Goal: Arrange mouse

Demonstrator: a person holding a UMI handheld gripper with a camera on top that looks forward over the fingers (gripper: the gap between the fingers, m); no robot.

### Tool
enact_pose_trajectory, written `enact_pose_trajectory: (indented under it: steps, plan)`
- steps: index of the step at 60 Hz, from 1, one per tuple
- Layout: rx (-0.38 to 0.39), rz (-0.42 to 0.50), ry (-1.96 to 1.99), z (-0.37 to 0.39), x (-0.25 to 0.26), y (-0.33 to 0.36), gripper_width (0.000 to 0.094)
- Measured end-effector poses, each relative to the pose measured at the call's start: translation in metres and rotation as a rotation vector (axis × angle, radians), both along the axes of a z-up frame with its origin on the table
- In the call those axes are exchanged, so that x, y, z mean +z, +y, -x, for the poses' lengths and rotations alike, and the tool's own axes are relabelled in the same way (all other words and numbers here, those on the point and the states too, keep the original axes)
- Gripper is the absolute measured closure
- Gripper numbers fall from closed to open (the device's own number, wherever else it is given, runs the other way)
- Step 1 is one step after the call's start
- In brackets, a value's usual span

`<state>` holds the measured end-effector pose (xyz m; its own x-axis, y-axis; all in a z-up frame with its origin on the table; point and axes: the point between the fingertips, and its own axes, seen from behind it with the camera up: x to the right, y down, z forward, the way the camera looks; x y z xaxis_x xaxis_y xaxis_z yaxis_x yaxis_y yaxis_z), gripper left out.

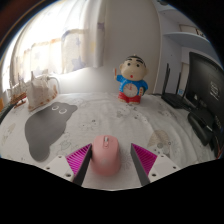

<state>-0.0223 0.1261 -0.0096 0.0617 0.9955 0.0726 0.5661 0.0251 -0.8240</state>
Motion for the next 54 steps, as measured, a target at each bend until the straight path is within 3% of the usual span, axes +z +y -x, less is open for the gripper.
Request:
enact_pose_trajectory:
  steps: [7,14,22,29,34,45,54]
  plan:
    - [-0.007,0.036,-0.028,0.002,-0.007,-0.006,0.0421]
    - [-0.027,-0.010,-0.048,0.005,0.003,-0.003,0.0486]
    - [-0.034,-0.011,0.027,0.031,0.069,-0.022,0.0513]
    - [-0.015,0.041,0.094,0.067,0.127,-0.072,0.0532]
    - [0.021,0.074,0.112,0.091,0.141,-0.121,0.0532]
    - [0.085,0.094,0.016,0.118,0.070,-0.216,0.0534]
    - [0.079,0.083,-0.090,0.109,0.003,-0.245,0.0488]
